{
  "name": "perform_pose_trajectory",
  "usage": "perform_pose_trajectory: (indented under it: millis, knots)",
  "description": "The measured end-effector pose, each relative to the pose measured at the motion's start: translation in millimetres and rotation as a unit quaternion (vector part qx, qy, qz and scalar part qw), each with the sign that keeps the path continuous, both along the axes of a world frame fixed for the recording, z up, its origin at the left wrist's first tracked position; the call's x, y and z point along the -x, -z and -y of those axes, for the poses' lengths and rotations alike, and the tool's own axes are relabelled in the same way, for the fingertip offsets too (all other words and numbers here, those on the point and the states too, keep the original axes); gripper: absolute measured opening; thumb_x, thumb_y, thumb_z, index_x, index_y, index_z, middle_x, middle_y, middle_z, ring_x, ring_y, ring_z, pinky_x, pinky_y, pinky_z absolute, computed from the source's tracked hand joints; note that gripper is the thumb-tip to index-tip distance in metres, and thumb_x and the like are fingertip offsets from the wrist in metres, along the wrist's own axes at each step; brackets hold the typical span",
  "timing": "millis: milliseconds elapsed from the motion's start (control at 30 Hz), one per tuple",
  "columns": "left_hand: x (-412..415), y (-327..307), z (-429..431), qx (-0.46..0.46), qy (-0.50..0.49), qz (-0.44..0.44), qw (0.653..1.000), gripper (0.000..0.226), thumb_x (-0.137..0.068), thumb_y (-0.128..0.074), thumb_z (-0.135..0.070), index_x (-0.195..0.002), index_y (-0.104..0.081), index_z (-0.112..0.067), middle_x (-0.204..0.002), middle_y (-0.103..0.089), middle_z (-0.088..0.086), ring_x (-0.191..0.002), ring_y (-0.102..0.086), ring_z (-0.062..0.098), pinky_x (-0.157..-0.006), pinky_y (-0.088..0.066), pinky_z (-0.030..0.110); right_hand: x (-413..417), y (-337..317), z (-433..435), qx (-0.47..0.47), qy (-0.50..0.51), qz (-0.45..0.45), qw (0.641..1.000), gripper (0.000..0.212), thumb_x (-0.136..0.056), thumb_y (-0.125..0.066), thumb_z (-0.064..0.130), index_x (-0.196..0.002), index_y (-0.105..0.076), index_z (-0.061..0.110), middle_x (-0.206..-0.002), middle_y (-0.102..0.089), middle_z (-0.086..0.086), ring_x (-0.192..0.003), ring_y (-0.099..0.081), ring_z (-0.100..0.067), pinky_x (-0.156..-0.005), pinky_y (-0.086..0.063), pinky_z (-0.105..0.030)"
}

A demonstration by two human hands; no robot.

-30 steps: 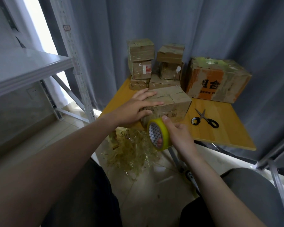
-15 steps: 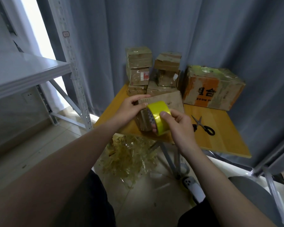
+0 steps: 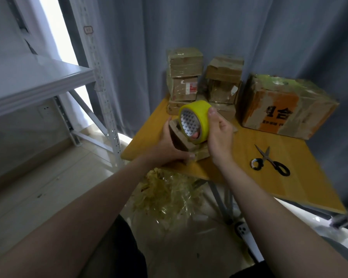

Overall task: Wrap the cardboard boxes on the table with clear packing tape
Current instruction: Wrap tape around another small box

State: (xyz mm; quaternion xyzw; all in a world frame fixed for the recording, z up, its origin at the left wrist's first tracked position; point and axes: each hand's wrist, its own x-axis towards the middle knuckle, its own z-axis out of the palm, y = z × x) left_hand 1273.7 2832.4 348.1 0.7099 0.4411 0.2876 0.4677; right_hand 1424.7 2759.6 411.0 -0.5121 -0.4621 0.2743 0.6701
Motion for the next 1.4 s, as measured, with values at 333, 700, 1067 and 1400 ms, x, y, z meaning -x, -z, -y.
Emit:
perform_pose_trajectory:
  millis: [333,700,1067,1400]
  knots:
    - [-13,21,-3,-0.087,-0.058,0.018,0.994,0.137,-0.048,-0.096,-0.053,-0.155,-0.012,-0.033,-0.152,-0.034,-0.002,-0.142,-0.036,0.021,-0.117,-0.041,0.05,-1,-32,-9,0.128,-0.004,0.093,0.987,0.053,-0.101,-0.052,0.057,-0.084,-0.069,0.01,-0.071,-0.058,-0.011,-0.066,-0.056,-0.022,-0.064,-0.049,-0.04]
    - [-15,14,-2,-0.053,-0.046,-0.015,0.997,0.14,-0.045,-0.099,-0.06,-0.152,-0.009,-0.047,-0.154,-0.036,-0.006,-0.144,-0.037,0.021,-0.119,-0.036,0.053,-24,-19,76,0.228,-0.036,0.1,0.968,0.04,-0.102,-0.056,0.049,-0.096,-0.075,0.013,-0.08,-0.077,-0.005,-0.076,-0.075,-0.018,-0.08,-0.061,-0.037]
    - [-11,4,5,-0.04,-0.008,-0.05,0.998,0.16,-0.037,-0.1,-0.067,-0.143,0.019,-0.071,-0.168,-0.014,-0.004,-0.156,-0.019,0.027,-0.124,-0.021,0.062,-11,22,108,0.254,-0.043,0.094,0.962,0.036,-0.105,-0.053,0.046,-0.092,-0.069,0.016,-0.064,-0.073,-0.01,-0.053,-0.071,-0.022,-0.053,-0.057,-0.029]
    - [-15,-46,0,-0.306,0.101,-0.426,0.845,0.13,-0.076,-0.065,-0.082,-0.165,0.005,-0.018,-0.171,0.022,-0.003,-0.157,0.018,0.019,-0.123,0.006,0.066,-8,24,107,0.265,-0.041,0.045,0.962,0.041,-0.105,-0.055,0.041,-0.079,-0.07,0.014,-0.055,-0.069,-0.002,-0.048,-0.065,-0.008,-0.043,-0.047,-0.018]
